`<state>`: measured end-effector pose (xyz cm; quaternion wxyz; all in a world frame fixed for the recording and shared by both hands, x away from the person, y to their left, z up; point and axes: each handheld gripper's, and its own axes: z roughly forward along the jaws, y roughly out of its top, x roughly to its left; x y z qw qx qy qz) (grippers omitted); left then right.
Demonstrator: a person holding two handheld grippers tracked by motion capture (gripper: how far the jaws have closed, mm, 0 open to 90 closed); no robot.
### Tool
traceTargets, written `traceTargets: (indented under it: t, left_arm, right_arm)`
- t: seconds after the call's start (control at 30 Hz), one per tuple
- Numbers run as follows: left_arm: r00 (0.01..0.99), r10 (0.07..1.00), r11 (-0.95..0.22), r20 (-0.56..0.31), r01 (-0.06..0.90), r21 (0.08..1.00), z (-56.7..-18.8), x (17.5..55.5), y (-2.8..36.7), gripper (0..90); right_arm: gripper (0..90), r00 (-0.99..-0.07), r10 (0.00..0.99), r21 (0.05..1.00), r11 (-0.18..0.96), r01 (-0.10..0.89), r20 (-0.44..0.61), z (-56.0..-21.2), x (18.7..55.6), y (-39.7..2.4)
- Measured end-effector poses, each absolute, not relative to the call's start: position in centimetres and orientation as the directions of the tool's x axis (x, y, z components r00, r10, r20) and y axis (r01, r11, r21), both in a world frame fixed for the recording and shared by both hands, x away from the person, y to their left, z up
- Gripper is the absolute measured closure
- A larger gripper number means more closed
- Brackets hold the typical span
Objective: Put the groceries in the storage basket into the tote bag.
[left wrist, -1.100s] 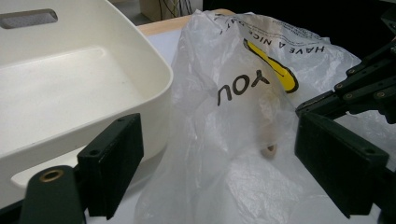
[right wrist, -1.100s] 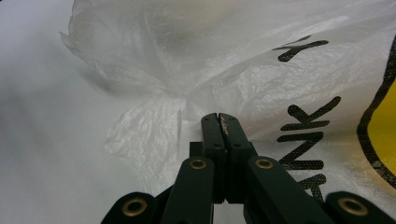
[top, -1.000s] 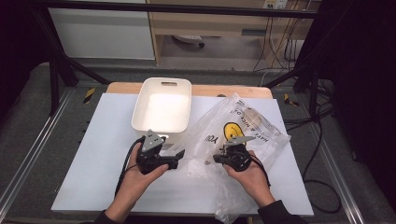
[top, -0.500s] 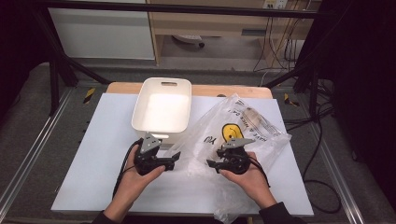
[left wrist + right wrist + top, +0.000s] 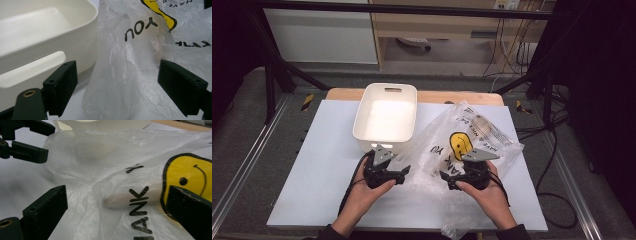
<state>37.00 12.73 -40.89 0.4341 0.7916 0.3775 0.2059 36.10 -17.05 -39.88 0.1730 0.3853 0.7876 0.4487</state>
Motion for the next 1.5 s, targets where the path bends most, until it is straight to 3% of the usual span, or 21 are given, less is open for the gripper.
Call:
traceTargets:
  t: [0.57, 0.97, 1.23, 1.5]
  left_arm:
    - [0.613, 0.790, -0.331, -0.011, 0.440, 0.835, -41.9, 37.9, 12.1, 17.6]
    - [0.613, 0.790, -0.340, -0.011, 0.453, 0.824, -42.5, 38.3, 11.8, 24.3]
    - [0.625, 0.781, -0.369, -0.004, 0.467, 0.803, -43.1, 38.7, 11.3, 40.5]
    - [0.632, 0.773, -0.342, -0.059, 0.493, 0.800, -43.6, 39.2, 11.7, 67.3]
  right_arm:
    - [6.2, -0.436, 0.897, 0.806, 0.205, 0.556, 0.073, -40.7, 35.8, -24.4]
    - [5.3, -0.359, 0.927, 0.782, 0.142, 0.607, 0.110, -41.8, 34.9, -26.9]
    - [5.1, -0.338, 0.935, 0.768, 0.135, 0.626, 0.111, -42.1, 34.4, -27.8]
    - [4.9, -0.326, 0.938, 0.746, 0.134, 0.652, 0.116, -42.6, 34.1, -28.1]
